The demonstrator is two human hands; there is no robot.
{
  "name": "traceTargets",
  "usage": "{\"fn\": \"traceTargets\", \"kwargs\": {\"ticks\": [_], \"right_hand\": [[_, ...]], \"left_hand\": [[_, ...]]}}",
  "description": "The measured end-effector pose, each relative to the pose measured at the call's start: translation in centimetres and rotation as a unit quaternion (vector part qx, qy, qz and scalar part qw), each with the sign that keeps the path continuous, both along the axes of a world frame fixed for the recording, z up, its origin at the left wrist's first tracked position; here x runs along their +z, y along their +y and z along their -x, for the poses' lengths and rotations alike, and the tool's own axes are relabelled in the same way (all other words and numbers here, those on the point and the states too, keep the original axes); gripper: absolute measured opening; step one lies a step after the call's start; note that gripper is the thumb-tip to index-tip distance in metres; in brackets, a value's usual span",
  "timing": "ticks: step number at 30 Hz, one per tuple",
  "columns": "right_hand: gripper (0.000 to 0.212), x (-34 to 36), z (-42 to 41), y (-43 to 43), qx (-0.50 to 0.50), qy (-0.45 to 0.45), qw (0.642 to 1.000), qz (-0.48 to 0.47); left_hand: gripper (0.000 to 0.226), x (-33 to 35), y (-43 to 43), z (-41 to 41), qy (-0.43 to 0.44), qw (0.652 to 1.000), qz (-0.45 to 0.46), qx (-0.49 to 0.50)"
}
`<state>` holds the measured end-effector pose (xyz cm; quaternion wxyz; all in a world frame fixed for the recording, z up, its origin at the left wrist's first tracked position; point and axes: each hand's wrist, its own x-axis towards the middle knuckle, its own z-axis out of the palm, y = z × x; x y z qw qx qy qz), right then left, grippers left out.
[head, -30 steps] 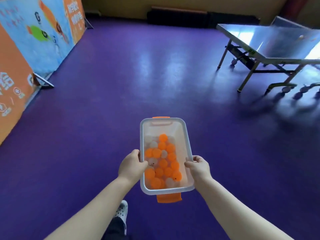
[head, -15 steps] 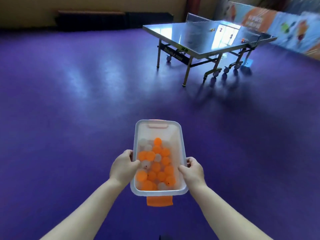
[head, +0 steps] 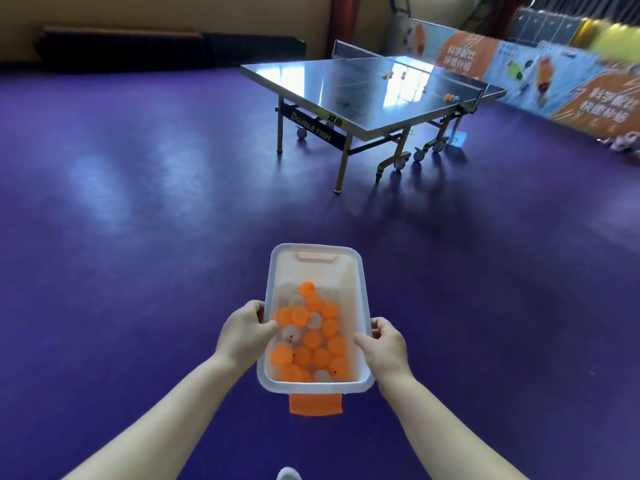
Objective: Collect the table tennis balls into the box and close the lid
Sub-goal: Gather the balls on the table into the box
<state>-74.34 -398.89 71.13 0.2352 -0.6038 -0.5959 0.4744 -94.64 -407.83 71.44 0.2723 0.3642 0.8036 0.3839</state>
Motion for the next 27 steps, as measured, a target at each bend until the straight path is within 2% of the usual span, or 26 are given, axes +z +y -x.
{"fn": "traceTargets", "kwargs": {"ticks": [8,16,22,27], "right_hand": [[0.011,0.5,7.6,13.3,0.031,-0.011,0.999,0.011],[0.010,-0.7,20.1,24.8,0.029,-0.007,0.999,0.013],[0.009,0.5,30.9,33.7,-0.027,-0.001,1.000,-0.004],[0.006,1.8,36.5,40.4,-0.088,-0.003,0.996,-0.008]], "left_hand": [[0.017,0.8,12.4,7.7,-0.011,1.000,0.003,0.003],[0.015,-0.2,23.8,20.2,-0.019,1.000,-0.001,0.008],[0.011,0.7,35.1,31.6,-0.021,0.999,-0.011,-0.027],[0.011,1.8,45.0,38.0,-0.018,0.997,-0.012,-0.077]]}}
